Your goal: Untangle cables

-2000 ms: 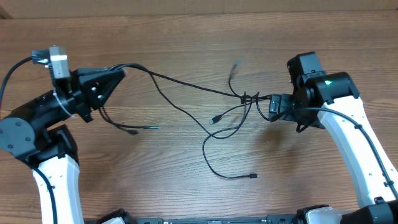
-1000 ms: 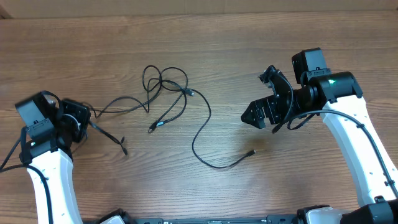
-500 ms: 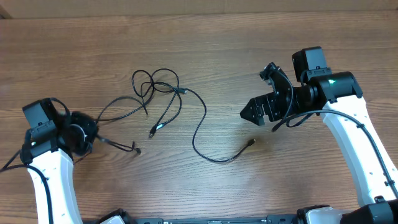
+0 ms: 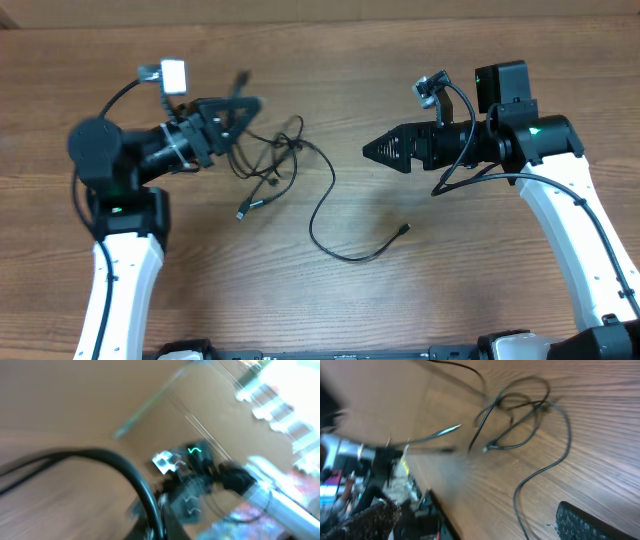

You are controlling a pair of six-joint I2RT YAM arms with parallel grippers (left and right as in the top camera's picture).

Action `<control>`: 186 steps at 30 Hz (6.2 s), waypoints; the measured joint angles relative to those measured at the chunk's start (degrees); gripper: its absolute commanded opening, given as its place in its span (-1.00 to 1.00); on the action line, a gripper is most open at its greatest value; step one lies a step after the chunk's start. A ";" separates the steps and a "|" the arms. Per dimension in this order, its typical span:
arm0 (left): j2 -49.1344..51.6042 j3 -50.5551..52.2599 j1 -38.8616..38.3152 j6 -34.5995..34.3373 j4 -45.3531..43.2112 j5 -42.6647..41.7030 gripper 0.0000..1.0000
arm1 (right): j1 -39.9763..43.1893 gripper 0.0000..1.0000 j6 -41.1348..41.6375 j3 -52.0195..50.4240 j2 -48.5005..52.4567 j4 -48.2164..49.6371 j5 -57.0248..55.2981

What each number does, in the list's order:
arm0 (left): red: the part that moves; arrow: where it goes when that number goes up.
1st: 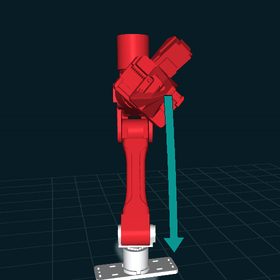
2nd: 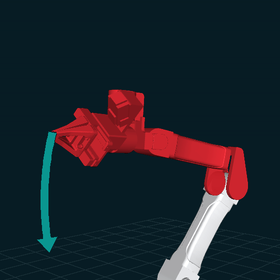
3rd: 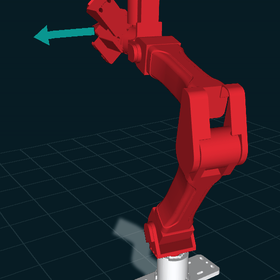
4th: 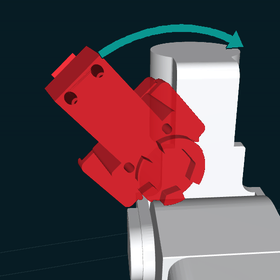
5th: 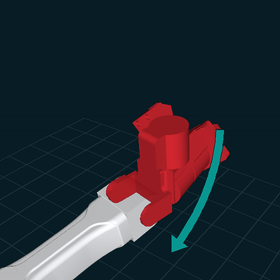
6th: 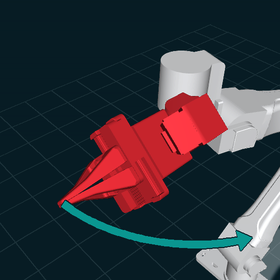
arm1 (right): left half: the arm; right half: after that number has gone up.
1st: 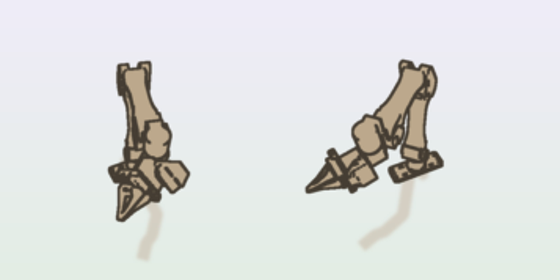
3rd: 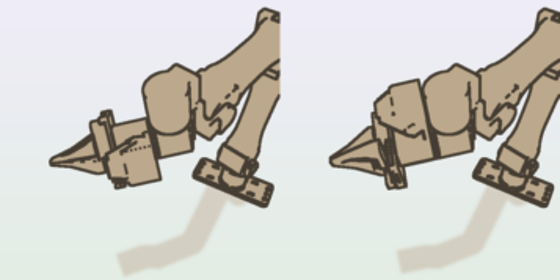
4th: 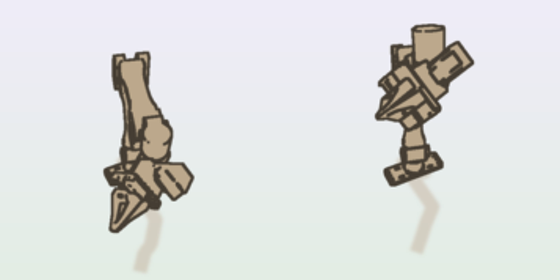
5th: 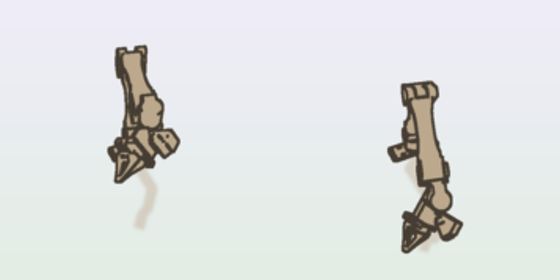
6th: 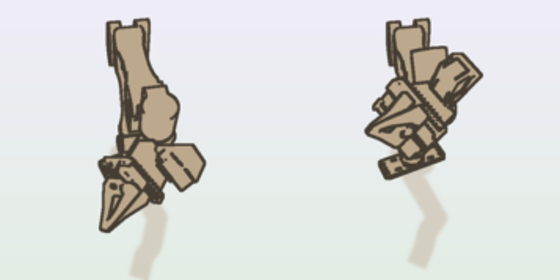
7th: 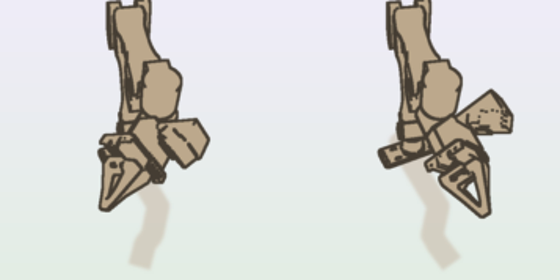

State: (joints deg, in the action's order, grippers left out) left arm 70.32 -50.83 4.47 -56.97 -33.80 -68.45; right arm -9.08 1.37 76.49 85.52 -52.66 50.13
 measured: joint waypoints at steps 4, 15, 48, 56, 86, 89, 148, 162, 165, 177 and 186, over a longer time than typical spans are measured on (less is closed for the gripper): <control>-0.66 -1.33 -2.51 -12.46 -14.67 -0.39 -0.92 | 0.00 1.00 3.74 0.00 0.02 2.08 -4.59; -0.68 -11.96 -2.99 -28.94 -21.33 1.42 -0.92 | 0.00 1.00 -1.05 0.00 0.04 2.47 -7.43; -0.72 -20.09 -16.31 -31.56 -12.41 21.20 -0.92 | -13.88 1.00 3.85 0.00 9.90 12.66 -15.50; -0.72 -21.66 -20.76 -30.56 -10.88 22.97 -0.92 | -16.98 1.00 9.57 0.00 12.85 21.49 -13.00; -0.74 -37.40 3.32 -29.70 2.16 22.32 -0.92 | -2.93 1.00 6.14 0.02 19.80 -3.91 -34.97; -0.72 -37.40 4.63 -29.68 3.93 21.68 -0.92 | -2.58 1.00 4.74 0.02 19.80 -3.93 -33.51; 4.76 -38.69 3.10 40.44 109.79 62.84 0.99 | -15.30 1.00 -5.46 0.00 19.87 4.24 -12.61; 4.76 -38.69 14.73 54.86 109.92 60.04 0.99 | -29.88 1.00 15.91 0.00 19.89 28.55 -12.72; 4.96 -38.69 15.56 55.54 109.90 59.87 0.99 | -31.78 1.00 20.13 0.00 19.89 32.74 -13.81; 8.28 -38.69 15.56 55.74 109.90 59.32 1.00 | -38.51 1.00 35.78 0.00 22.56 44.11 -22.97; 8.35 -38.69 15.56 55.74 109.92 59.23 1.00 | -41.00 1.00 43.45 -0.02 30.40 54.14 -23.54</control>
State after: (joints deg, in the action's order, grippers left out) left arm 78.67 -89.52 20.03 -1.23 76.12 -9.21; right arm -50.09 44.82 76.47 115.92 1.48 26.59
